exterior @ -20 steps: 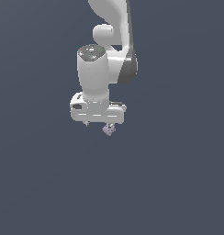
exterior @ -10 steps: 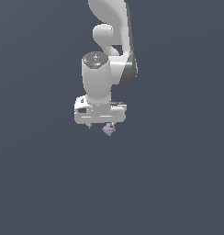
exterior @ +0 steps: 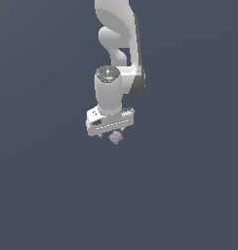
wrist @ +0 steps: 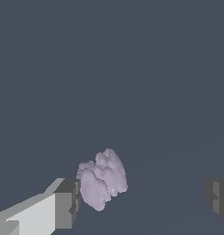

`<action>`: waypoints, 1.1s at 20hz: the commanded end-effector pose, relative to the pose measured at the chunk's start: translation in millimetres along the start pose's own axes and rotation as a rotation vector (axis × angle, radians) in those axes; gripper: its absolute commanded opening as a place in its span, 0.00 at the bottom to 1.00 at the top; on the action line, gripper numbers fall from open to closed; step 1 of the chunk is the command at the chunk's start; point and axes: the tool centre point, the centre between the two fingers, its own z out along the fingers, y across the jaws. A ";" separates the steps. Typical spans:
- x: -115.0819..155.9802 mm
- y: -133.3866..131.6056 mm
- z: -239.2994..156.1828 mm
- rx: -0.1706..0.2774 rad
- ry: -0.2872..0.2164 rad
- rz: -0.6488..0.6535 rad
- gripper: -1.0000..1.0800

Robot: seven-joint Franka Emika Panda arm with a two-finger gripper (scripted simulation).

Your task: Pick up the object and move it to a goal position.

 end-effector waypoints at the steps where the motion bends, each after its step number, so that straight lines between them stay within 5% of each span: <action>1: -7.4 -7.0 9.8 0.005 -0.007 -0.079 0.96; 12: -31.2 -29.5 37.5 0.024 -0.026 -0.317 0.96; 22: -36.2 -34.2 43.0 0.029 -0.029 -0.363 0.96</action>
